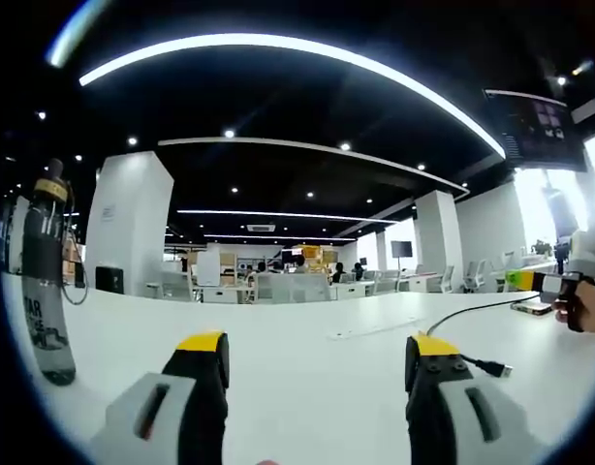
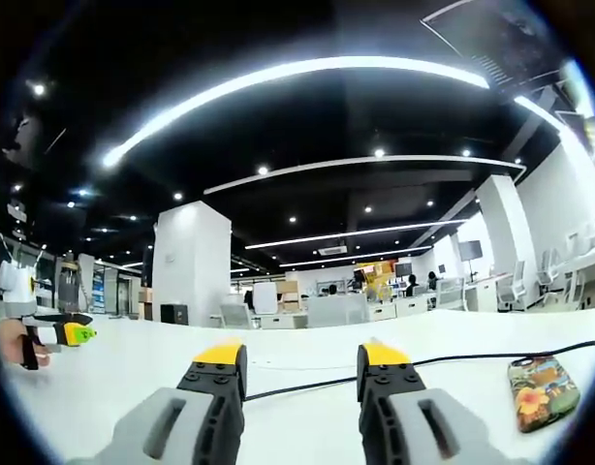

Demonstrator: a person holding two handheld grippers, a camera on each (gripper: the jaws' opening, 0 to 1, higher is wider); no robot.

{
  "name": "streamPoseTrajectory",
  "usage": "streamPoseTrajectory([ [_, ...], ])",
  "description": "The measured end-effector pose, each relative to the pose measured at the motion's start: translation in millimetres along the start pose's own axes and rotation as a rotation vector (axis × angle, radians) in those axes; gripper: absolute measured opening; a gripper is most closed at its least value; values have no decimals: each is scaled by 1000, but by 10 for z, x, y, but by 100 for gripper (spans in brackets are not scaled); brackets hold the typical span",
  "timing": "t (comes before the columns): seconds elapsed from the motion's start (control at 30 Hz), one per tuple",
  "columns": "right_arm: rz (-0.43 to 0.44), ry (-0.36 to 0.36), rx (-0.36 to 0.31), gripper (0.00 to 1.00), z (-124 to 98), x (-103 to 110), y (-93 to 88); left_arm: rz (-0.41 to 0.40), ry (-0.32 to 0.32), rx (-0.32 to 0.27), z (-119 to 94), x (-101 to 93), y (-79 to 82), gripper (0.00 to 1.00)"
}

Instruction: Find the data cable on the table. Grasp the USB connector end of the cable and insert it into the USB port on the table

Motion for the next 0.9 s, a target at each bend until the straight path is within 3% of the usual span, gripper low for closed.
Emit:
streamPoseTrajectory([
  [0.9, 11, -20, 4, 46, -9, -59, -8, 2, 6, 3, -4, 16, -2, 74],
])
Point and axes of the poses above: the point that each gripper's makers call its tool centre point, and the gripper's own axes: z roughly forward along the fingers, x roughly to its left, y roughly out of its top, the point moved 8 cm from there along -z, roughly backward along the fingers, and after that the axes turned 2 degrees about -z, right-handed, at the moved point
